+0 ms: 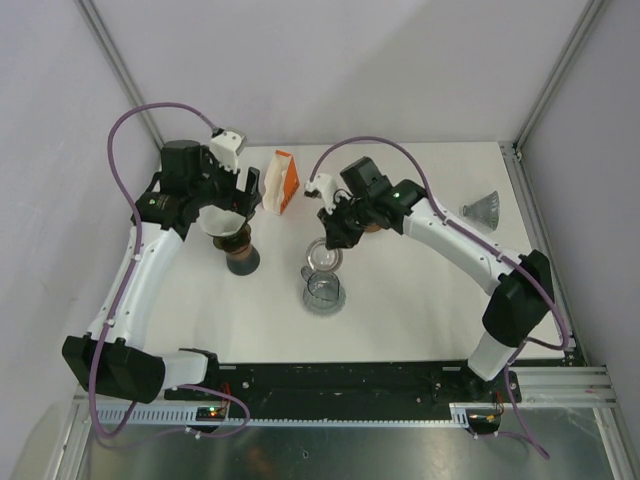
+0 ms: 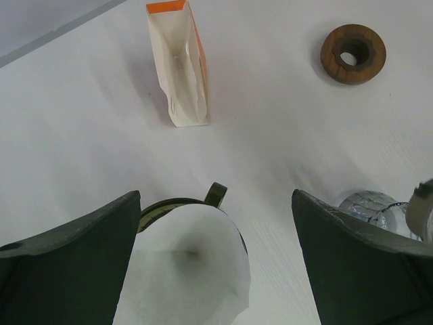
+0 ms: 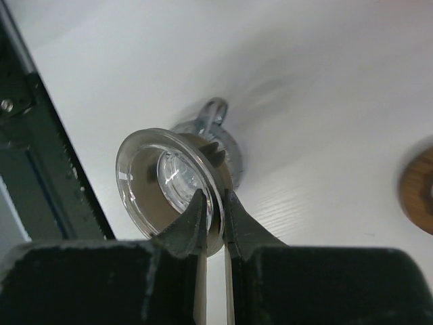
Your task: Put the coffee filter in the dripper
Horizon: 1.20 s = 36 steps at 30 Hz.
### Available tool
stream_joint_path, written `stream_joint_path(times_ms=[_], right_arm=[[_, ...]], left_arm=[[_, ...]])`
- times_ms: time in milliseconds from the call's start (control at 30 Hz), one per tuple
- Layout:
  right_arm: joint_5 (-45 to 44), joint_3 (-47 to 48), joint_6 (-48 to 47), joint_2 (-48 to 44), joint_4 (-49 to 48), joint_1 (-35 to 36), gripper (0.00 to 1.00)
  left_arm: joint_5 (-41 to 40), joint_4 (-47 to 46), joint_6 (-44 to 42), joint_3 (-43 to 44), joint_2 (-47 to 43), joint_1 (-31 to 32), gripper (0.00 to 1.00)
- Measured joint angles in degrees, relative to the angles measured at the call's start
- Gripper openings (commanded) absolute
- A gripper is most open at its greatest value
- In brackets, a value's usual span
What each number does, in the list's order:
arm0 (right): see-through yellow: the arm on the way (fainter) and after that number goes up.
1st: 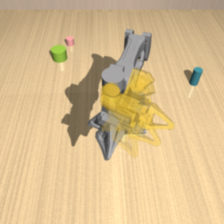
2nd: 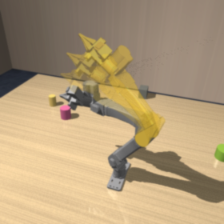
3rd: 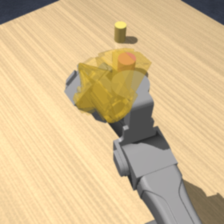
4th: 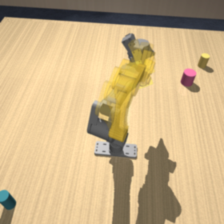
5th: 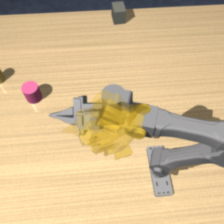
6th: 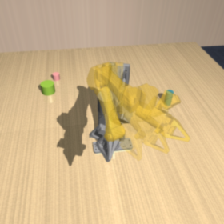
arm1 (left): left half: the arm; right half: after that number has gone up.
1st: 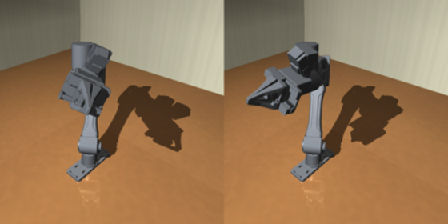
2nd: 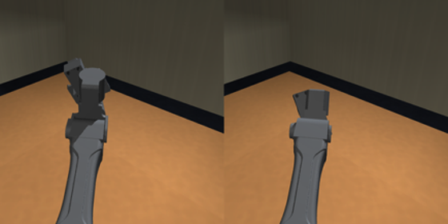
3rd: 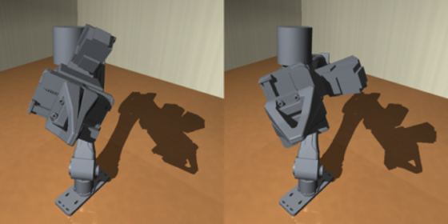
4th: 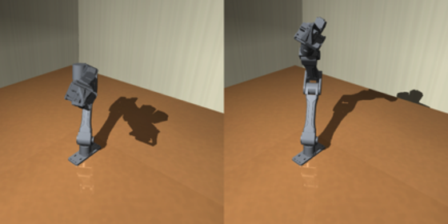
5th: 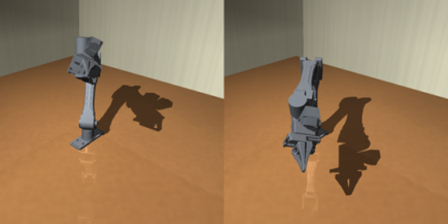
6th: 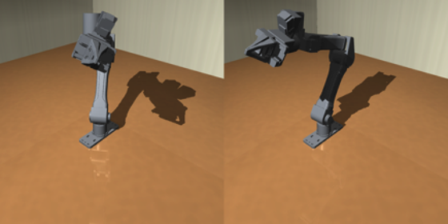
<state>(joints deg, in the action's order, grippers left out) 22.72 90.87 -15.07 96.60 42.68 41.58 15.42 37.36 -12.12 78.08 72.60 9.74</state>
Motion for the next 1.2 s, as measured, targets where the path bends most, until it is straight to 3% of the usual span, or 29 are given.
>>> stream_joint_path(times_ms=[433,1200], right_arm=[[2.62,2.40,-5.33,9.92,7.45,5.40,0.00],[4.83,4.76,-4.83,11.78,8.02,2.99,0.00]], left_arm=[[0.04,0.02,-0.04,-0.42,-0.33,0.00,0.98],[0.22,0.00,-0.44,-0.52,-0.37,0.00,0.98]])
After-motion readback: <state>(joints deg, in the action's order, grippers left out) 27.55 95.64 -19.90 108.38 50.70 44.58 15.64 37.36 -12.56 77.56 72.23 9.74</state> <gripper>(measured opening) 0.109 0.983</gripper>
